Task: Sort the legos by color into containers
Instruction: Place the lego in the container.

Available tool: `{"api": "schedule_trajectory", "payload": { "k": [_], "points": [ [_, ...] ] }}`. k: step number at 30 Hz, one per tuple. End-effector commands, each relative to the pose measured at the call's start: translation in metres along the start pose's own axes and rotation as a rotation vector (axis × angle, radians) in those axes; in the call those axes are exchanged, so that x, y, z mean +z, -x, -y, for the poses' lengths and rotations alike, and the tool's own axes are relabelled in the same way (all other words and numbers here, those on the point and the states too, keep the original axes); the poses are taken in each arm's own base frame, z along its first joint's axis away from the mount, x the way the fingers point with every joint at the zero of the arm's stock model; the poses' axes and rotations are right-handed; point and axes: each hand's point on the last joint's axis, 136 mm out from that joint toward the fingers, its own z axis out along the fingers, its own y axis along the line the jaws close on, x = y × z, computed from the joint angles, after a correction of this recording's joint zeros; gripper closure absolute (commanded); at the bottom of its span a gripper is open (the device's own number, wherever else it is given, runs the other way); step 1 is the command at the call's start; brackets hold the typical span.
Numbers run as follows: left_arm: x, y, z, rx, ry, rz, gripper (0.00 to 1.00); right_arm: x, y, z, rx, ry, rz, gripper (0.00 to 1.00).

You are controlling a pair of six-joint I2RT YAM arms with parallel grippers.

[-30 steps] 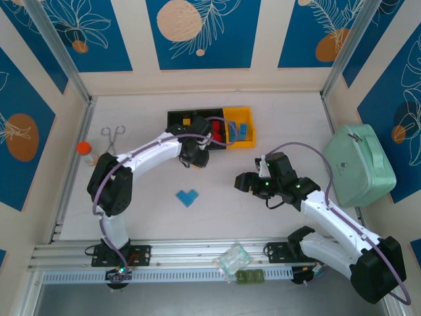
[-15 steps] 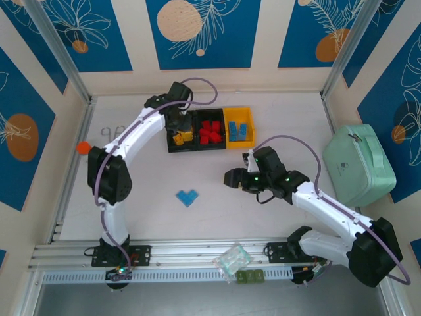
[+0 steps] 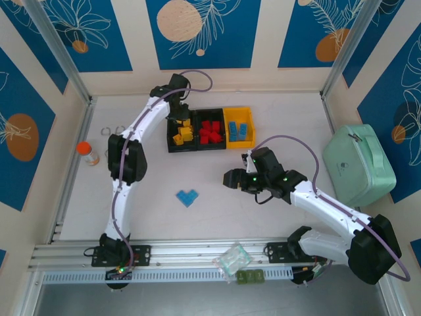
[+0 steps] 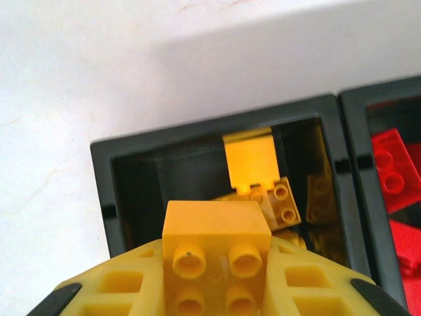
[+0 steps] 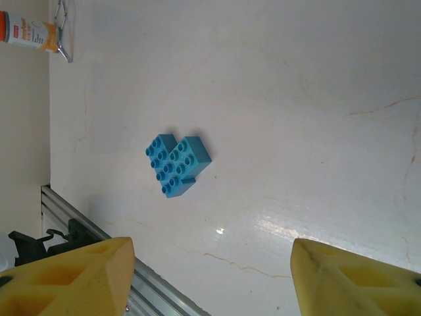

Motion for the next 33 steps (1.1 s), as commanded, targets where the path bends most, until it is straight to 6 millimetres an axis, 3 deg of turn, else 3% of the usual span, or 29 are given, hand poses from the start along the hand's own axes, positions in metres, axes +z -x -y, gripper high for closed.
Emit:
{"api": "schedule_trajectory", "payload": {
  "k": [1, 12, 18, 24, 29, 33],
  "points": [
    [0.006, 0.009, 0.0, 0.005, -0.023, 0.0, 0.76, 0.0, 0.002, 0.0, 0.016, -0.019, -0.001, 0.36],
    [0.029, 0.019, 0.021, -0.045, -0.136, 0.017, 0.74, 0.005, 0.005, 0.002, 0.027, -0.047, -0.016, 0.36],
    [0.028, 0.018, 0.024, -0.054, -0.156, 0.011, 0.59, 0.007, 0.005, 0.001, 0.026, -0.048, -0.02, 0.36],
    [0.005, 0.021, 0.023, -0.059, -0.157, 0.027, 0.49, 0.008, 0.004, -0.001, 0.022, -0.047, -0.018, 0.36],
    [-0.031, 0.021, 0.024, -0.066, -0.186, 0.061, 0.49, 0.003, 0.007, -0.004, 0.0, -0.045, 0.0, 0.36],
    [-0.059, 0.009, 0.026, -0.065, -0.21, 0.081, 0.48, 0.0, 0.008, -0.006, -0.018, -0.044, 0.0, 0.36]
  ]
}}
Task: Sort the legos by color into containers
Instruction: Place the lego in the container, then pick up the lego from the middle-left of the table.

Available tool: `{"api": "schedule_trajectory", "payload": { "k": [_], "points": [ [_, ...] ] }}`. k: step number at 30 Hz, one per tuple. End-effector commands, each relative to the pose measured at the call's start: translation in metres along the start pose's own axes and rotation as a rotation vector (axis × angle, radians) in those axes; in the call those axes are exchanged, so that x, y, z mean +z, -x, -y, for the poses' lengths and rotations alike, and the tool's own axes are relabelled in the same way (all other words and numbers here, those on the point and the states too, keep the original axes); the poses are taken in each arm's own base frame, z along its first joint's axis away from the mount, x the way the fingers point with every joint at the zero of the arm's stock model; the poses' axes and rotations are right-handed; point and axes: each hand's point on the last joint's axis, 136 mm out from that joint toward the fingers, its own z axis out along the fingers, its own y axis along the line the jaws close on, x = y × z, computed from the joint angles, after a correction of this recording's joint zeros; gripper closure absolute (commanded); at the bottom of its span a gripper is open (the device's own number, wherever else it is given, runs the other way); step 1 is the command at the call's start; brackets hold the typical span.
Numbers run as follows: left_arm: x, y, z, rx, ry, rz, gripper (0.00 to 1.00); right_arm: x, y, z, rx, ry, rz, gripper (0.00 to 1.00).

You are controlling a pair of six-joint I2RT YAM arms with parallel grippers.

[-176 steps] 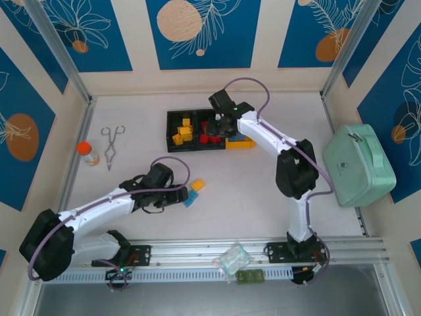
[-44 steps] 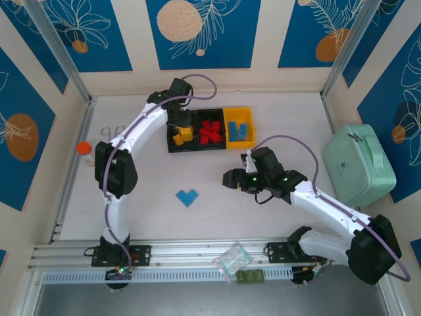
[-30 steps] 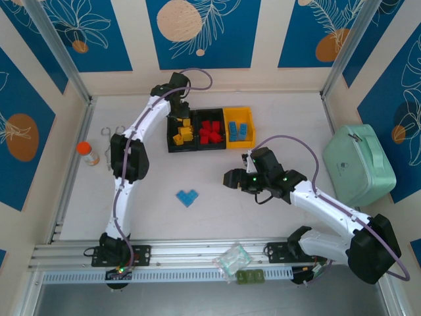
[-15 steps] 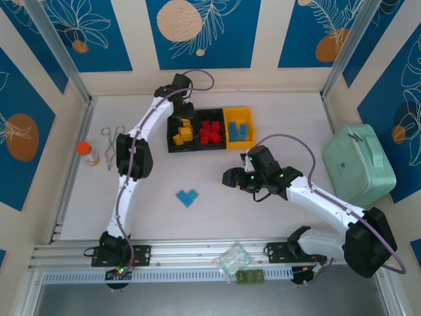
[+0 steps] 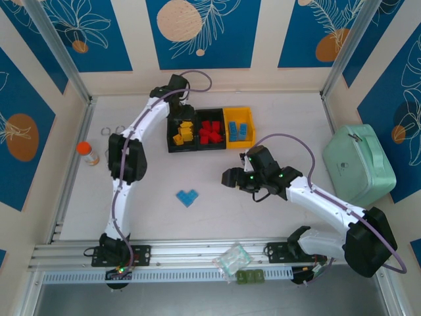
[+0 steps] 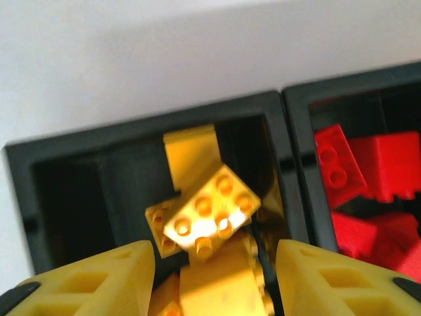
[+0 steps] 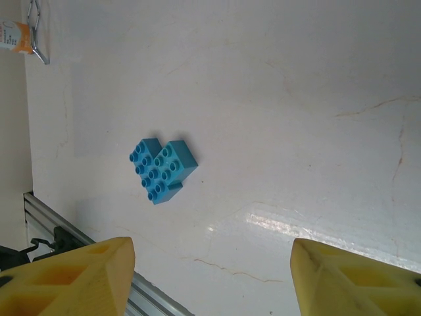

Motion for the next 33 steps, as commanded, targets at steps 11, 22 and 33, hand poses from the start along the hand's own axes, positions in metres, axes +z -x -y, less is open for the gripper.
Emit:
{"api": "schedule_trajectory", "payload": {
  "k": [11, 22, 33],
  "points": [
    [-0.093, -0.089, 0.025, 0.017, -0.176, 0.041, 0.43, -0.001, -0.003, -0.012, -0.09, 0.007, -0.023, 0.33],
    [-0.081, -0.195, 0.06, 0.307, -0.256, -0.146, 0.36, -0.009, -0.039, 0.002, -0.105, 0.007, -0.125, 0.33],
    [-0.045, -0.267, 0.067, 0.525, -0.089, -0.307, 0.34, -0.022, -0.074, 0.022, -0.022, 0.036, -0.129, 0.33]
  ]
}}
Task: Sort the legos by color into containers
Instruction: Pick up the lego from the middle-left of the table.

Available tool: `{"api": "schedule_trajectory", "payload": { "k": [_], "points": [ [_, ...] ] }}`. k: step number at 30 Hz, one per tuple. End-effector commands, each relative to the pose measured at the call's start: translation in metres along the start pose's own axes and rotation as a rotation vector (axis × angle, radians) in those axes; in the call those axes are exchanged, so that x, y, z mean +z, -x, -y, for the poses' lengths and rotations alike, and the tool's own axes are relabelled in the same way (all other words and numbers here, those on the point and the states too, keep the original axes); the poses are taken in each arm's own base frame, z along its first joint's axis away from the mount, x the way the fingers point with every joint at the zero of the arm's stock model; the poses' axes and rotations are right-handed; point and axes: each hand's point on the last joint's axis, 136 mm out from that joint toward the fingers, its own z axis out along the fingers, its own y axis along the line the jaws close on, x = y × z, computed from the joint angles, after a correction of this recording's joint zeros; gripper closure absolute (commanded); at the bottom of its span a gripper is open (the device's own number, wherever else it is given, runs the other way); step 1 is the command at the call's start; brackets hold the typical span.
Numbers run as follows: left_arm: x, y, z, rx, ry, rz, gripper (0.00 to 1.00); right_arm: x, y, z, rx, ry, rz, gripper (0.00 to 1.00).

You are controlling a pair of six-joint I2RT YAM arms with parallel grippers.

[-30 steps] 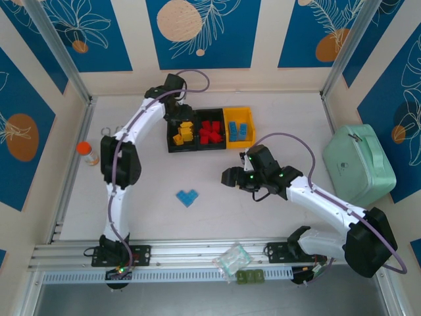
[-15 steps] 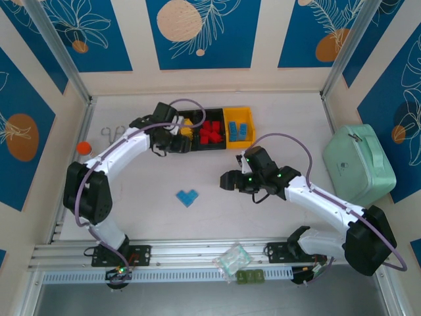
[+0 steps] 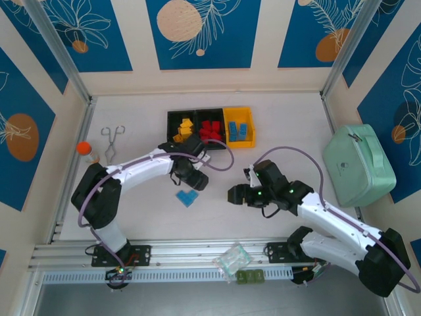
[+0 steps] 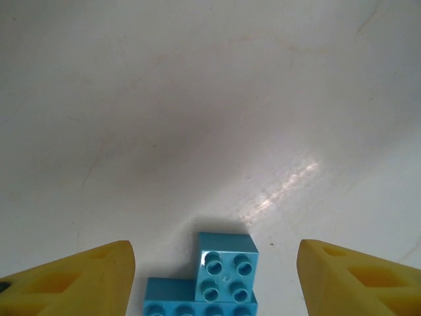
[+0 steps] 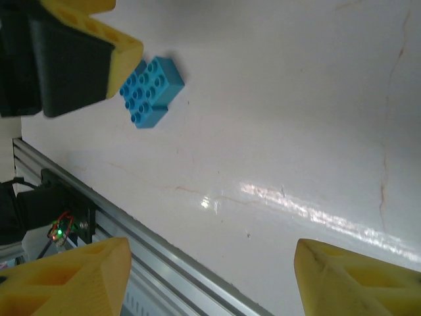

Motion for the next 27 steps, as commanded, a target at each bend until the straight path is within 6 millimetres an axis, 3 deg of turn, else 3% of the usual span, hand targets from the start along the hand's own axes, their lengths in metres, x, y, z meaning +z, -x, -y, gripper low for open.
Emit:
{"api": "schedule_trajectory", "payload": {
  "k": [1, 13, 19, 23, 27],
  "points": [
    [0.011, -0.016, -0.01, 0.028, 0.073, -0.06, 0.34, -0.002, -0.016, 0.002, 0.034, 0.015, -0.031, 0.33],
    [0.034, -0.042, 0.003, 0.019, 0.068, -0.125, 0.34, 0.003, -0.028, 0.013, 0.051, -0.004, -0.036, 0.33],
    [0.042, -0.045, 0.007, 0.023, 0.071, -0.138, 0.35, 0.007, -0.027, 0.015, 0.051, -0.016, -0.034, 0.33],
    [0.049, -0.048, 0.008, 0.028, 0.081, -0.151, 0.43, 0.008, -0.026, 0.017, 0.054, -0.023, -0.028, 0.34],
    [0.05, -0.047, 0.007, 0.028, 0.102, -0.156, 0.57, 0.008, -0.025, 0.017, 0.054, -0.025, -0.023, 0.34]
  ]
}}
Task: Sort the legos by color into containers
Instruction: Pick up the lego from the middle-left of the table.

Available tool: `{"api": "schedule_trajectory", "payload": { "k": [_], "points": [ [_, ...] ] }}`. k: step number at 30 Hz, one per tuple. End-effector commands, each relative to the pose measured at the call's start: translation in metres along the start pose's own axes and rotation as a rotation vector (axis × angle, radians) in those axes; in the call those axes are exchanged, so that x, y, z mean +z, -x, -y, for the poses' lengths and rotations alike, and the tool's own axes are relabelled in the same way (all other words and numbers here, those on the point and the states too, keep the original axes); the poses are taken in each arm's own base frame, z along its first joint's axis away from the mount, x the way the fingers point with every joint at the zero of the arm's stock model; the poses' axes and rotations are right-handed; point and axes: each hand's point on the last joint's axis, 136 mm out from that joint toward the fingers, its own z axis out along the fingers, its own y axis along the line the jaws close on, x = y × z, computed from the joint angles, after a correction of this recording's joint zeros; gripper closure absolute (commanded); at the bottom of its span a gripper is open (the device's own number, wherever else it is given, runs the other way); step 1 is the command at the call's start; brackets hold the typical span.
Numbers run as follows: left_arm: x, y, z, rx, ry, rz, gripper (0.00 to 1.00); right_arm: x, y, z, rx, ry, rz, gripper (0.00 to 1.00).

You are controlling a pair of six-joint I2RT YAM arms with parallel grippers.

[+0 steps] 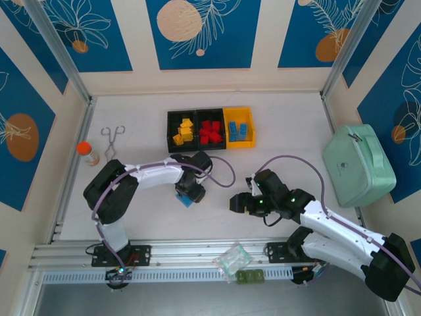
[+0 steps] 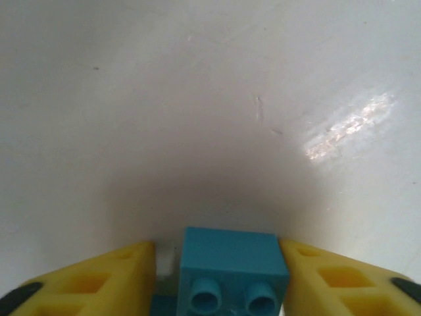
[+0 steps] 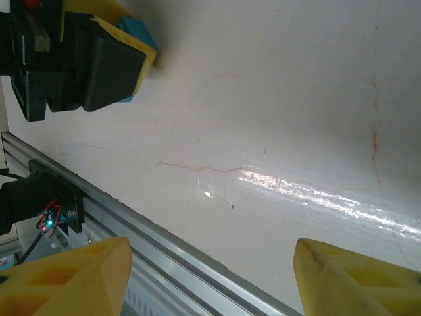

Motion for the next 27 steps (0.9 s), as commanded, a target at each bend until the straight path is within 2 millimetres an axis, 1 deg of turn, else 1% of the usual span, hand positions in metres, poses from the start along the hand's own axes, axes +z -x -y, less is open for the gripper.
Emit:
{"api": "schedule_trajectory", "payload": {
  "k": [1, 4, 8, 12, 16, 21, 27],
  "points": [
    [0.004, -0.002, 0.001, 0.006, 0.023, -0.019, 0.6, 0.002, -0.001, 0.003, 0.007, -0.01, 0.003, 0.34],
    [-0.003, 0.003, 0.002, 0.009, 0.02, 0.005, 0.66, 0.001, -0.001, 0.005, 0.007, -0.017, 0.008, 0.34],
    [-0.015, 0.014, 0.001, -0.005, 0.026, 0.038, 0.68, -0.003, 0.001, 0.009, 0.012, -0.03, 0.034, 0.34],
    [-0.029, 0.034, 0.002, -0.026, 0.032, 0.086, 0.69, -0.011, 0.004, 0.015, 0.037, -0.037, 0.072, 0.34],
    [-0.047, 0.064, 0.011, -0.033, -0.009, 0.154, 0.69, -0.024, 0.011, 0.023, 0.077, -0.05, 0.129, 0.34],
    [-0.067, 0.102, 0.021, -0.05, -0.044, 0.219, 0.69, -0.044, 0.027, 0.027, 0.103, -0.062, 0.211, 0.34],
    [-0.081, 0.144, 0.03, -0.069, -0.074, 0.273, 0.69, -0.062, 0.043, 0.028, 0.111, -0.076, 0.263, 0.34]
  ]
}}
